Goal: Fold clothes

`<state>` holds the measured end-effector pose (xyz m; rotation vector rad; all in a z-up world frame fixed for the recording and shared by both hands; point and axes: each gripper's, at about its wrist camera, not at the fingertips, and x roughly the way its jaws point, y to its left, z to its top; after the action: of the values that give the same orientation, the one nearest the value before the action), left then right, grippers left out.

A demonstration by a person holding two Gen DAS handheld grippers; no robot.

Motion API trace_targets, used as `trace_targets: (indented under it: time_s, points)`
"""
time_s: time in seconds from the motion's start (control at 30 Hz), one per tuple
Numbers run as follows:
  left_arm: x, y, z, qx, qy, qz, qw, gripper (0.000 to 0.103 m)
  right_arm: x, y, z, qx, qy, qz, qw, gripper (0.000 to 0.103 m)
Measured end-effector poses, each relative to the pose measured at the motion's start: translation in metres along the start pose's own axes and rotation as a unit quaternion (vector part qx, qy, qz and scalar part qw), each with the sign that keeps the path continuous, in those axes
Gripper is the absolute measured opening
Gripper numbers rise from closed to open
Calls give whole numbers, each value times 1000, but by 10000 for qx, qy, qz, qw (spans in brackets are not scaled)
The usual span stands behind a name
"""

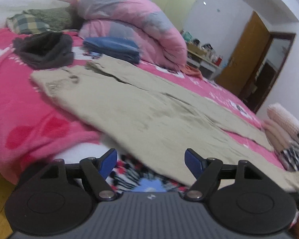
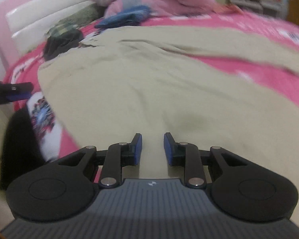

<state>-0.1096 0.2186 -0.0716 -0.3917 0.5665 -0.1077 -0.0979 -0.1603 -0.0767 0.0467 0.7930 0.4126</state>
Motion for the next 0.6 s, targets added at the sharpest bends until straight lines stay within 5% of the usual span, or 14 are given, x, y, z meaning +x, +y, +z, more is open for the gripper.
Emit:
trace_targets:
  time_s: [0.13,0.23,0.43,0.6]
  points:
    - [5,30,14,-553,-41,288,9980,76,-28,-1,-3,235,462,-239,9984,24]
    - [4,42,28,-763,-149,563,9954,76,-13,21,35,-19,202,39,9998,25]
    - [23,51,58,-479,-388,1613,9850,75,91,84,116,-889,-72,1257,9880,25]
    - [52,60,63,-181,-296,2267,9733,74,159,121,111,-930,603,1435,9834,25]
